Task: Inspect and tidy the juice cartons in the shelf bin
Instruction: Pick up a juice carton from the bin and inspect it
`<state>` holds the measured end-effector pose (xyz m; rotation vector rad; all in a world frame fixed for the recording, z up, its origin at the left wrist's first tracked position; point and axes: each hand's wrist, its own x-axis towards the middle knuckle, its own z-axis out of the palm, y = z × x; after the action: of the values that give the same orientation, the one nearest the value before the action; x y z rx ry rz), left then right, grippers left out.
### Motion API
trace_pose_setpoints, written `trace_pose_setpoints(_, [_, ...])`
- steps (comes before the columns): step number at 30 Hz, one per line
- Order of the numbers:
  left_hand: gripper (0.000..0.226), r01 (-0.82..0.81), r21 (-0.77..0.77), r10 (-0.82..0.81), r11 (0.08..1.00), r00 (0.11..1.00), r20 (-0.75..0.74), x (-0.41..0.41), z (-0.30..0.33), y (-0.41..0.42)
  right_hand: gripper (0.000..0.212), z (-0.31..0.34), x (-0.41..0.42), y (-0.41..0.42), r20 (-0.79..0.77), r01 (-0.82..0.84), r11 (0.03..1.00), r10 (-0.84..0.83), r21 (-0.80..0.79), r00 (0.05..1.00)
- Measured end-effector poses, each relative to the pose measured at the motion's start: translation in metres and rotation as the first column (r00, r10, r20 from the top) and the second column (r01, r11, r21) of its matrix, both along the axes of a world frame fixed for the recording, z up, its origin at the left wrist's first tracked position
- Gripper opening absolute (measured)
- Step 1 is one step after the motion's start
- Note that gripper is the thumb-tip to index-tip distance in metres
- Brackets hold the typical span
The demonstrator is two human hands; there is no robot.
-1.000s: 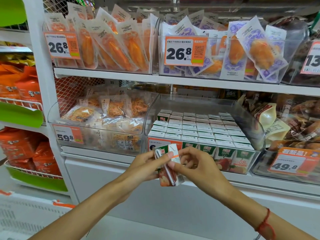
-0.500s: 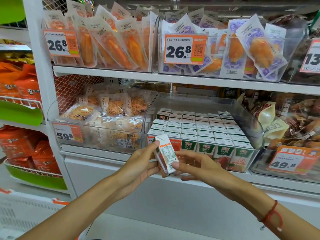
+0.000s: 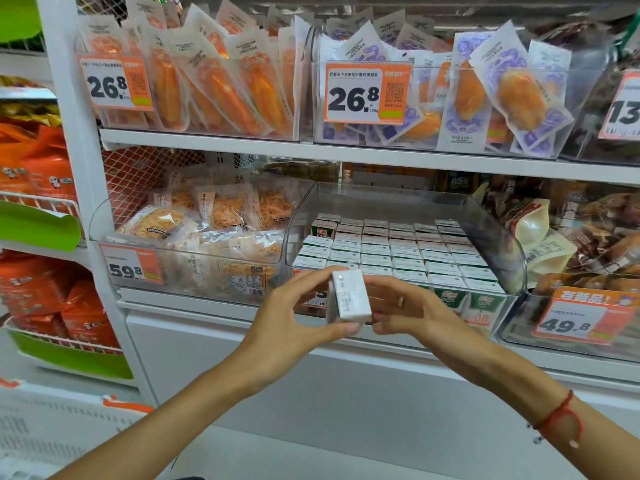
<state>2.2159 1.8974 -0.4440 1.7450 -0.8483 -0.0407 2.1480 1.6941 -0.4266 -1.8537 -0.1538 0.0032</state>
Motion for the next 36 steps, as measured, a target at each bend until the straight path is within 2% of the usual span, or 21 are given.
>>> trace_pose_setpoints(3, [0.069,-0.054,0.002,0.053,0.999,0.994,0.097,-0.001,0.002,-0.002,0.042,0.004,0.000,0.003,-0.006,-0.005,0.992,0.006,0.128,1.000])
trace_pose_setpoints(5, [0.068,-0.059,0.008,0.058,0.998,0.987,0.148,-0.003,0.003,-0.003,0.035,0.002,-0.002,0.008,0.043,0.087,0.990,-0.092,0.114,0.995])
trace_pose_setpoints(7, [0.066,-0.047,0.016,0.043,0.999,0.982,0.185,-0.005,0.003,-0.004,0.038,0.001,-0.004,0.011,0.089,0.180,0.977,-0.190,0.111,0.978])
trace_pose_setpoints(11, [0.065,-0.023,0.024,0.018,0.999,0.982,0.190,-0.005,0.002,-0.007,0.035,0.001,-0.004,0.009,0.120,0.198,0.974,-0.211,0.113,0.970])
trace_pose_setpoints(15, [0.065,0.011,0.067,-0.021,0.998,0.989,0.148,-0.002,0.000,-0.007,0.031,-0.003,-0.003,0.010,0.177,0.207,0.978,-0.208,0.027,0.962])
trace_pose_setpoints(21, [0.054,0.068,0.001,-0.068,0.998,0.990,-0.120,0.002,-0.004,-0.006,0.038,-0.005,-0.007,0.011,0.325,0.143,0.954,-0.052,-0.263,0.944])
trace_pose_setpoints(25, [0.062,-0.012,-0.066,-0.005,0.998,0.969,-0.248,0.005,-0.002,-0.003,0.048,-0.008,-0.008,0.010,0.324,0.077,0.916,0.061,-0.394,0.944])
trace_pose_setpoints(27, [0.064,-0.068,-0.124,0.016,0.990,0.926,-0.377,0.006,-0.001,-0.002,0.059,-0.008,-0.009,0.009,0.300,0.041,0.903,0.099,-0.427,0.949])
trace_pose_setpoints(29, [0.054,-0.098,-0.193,-0.020,0.976,0.849,-0.528,0.007,0.000,-0.002,0.066,-0.009,-0.010,0.010,0.293,0.028,0.882,0.126,-0.471,0.948])
trace_pose_setpoints(32, [0.046,-0.123,-0.227,-0.059,0.966,0.752,-0.657,0.009,0.004,0.001,0.060,-0.009,-0.008,0.015,0.345,0.079,0.890,0.091,-0.450,0.934])
trace_pose_setpoints(36, [0.049,-0.108,-0.195,-0.071,0.975,0.681,-0.729,0.008,0.006,0.003,0.045,-0.007,-0.007,0.021,0.368,0.099,0.947,0.022,-0.306,0.930])
